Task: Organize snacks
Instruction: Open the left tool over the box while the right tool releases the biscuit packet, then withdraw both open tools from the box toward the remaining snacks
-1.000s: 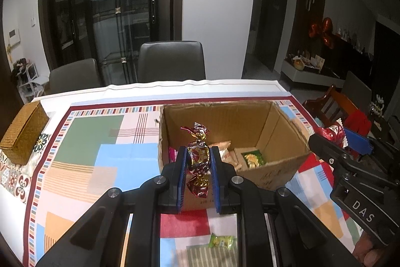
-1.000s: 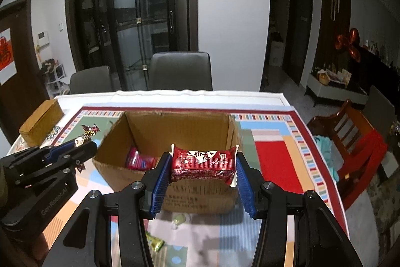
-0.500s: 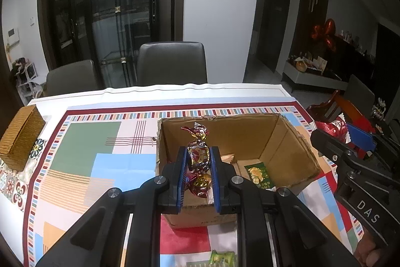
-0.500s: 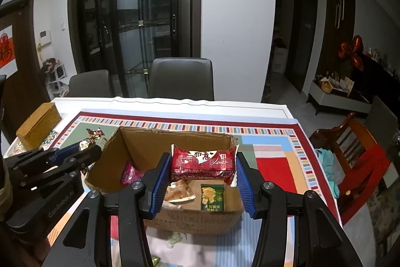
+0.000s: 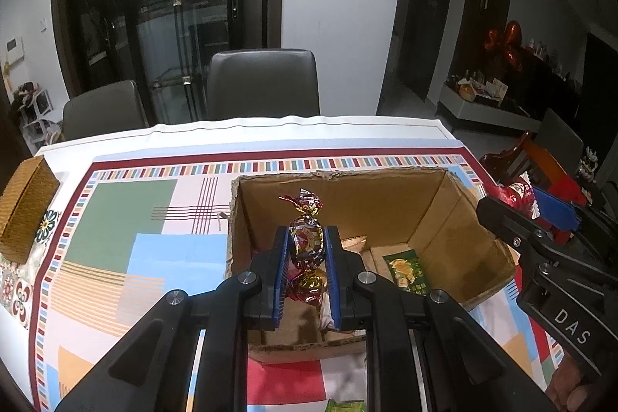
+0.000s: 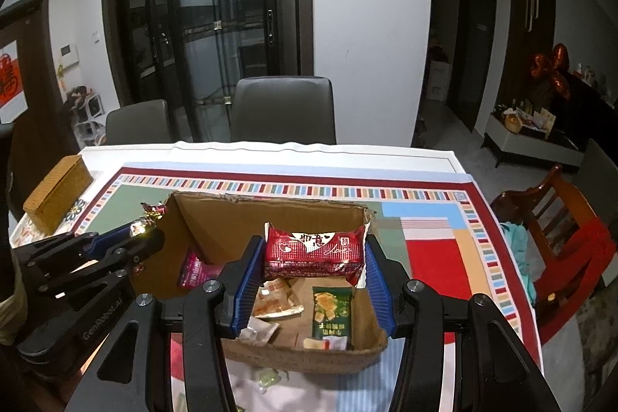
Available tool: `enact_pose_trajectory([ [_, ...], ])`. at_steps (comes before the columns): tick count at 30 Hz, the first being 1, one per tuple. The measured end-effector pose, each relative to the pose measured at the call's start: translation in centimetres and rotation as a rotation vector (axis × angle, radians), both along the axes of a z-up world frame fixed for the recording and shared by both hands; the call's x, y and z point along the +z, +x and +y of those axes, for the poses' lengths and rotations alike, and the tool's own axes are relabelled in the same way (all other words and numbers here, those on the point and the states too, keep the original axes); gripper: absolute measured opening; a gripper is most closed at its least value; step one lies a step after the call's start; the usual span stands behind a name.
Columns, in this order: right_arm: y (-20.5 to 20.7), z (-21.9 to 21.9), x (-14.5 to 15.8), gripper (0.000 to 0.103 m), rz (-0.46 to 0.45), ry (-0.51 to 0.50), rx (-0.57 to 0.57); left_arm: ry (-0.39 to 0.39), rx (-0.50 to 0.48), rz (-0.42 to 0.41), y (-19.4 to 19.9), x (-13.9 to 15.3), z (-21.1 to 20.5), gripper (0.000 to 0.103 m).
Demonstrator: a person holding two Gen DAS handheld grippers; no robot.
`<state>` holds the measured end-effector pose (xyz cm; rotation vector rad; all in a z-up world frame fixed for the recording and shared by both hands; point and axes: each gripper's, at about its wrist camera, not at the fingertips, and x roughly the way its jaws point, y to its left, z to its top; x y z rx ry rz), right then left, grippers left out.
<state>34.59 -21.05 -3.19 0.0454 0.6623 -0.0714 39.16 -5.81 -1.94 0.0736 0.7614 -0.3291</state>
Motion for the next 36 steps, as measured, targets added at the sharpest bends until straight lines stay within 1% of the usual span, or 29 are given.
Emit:
enact_pose_trajectory([
  [2, 0.3, 0.0, -0.1, 0.052, 0.004, 0.002, 0.01, 0.004, 0.003, 0.003, 0.2, -0.1, -0.1, 0.019],
  [3, 0.4, 0.1, -0.2, 0.054, 0.003, 0.003, 0.015, 0.006, 0.004, 0.003, 0.2, -0.2, -0.1, 0.022],
  [4, 0.4, 0.1, -0.2, 0.054, 0.002, 0.002, 0.017, 0.007, 0.005, 0.004, 0.3, -0.2, -0.1, 0.029],
  [5, 0.5, 0.0, -0.3, 0.056, 0.003, 0.002, 0.019, 0.006, 0.006, 0.003, 0.3, -0.2, -0.1, 0.034],
  [6, 0.6, 0.0, -0.3, 0.058, 0.003, 0.003, 0.021, 0.005, 0.012, -0.001, 0.2, -0.1, 0.0, 0.045],
  [7, 0.6, 0.0, -0.3, 0.06, 0.004, 0.002, 0.019, 0.004, 0.016, -0.004, 0.2, -0.1, 0.1, 0.051],
  [9, 0.6, -0.1, -0.3, 0.072, 0.0, 0.001, 0.011, 0.009, 0.026, -0.008, 0.2, 0.0, 0.2, 0.055],
  [10, 0.6, 0.0, -0.3, 0.074, -0.001, -0.002, 0.007, 0.009, 0.03, -0.009, 0.2, 0.0, 0.3, 0.06],
  [12, 0.5, -0.1, -0.1, 0.078, -0.006, -0.012, -0.006, 0.008, 0.042, -0.015, 0.0, 0.2, 0.6, 0.064],
  [18, 0.1, 0.0, 0.2, 0.079, -0.012, -0.013, -0.022, 0.021, 0.055, -0.036, -0.8, 0.8, 0.8, 0.065],
  [28, -1.5, 0.2, 1.0, 0.079, -0.032, -0.019, -0.029, 0.019, 0.079, -0.066, -2.4, 2.1, 1.4, 0.078],
  [36, -3.0, 0.4, 1.7, 0.079, -0.053, -0.023, -0.032, 0.013, 0.081, -0.07, -3.7, 2.5, 1.9, 0.08],
])
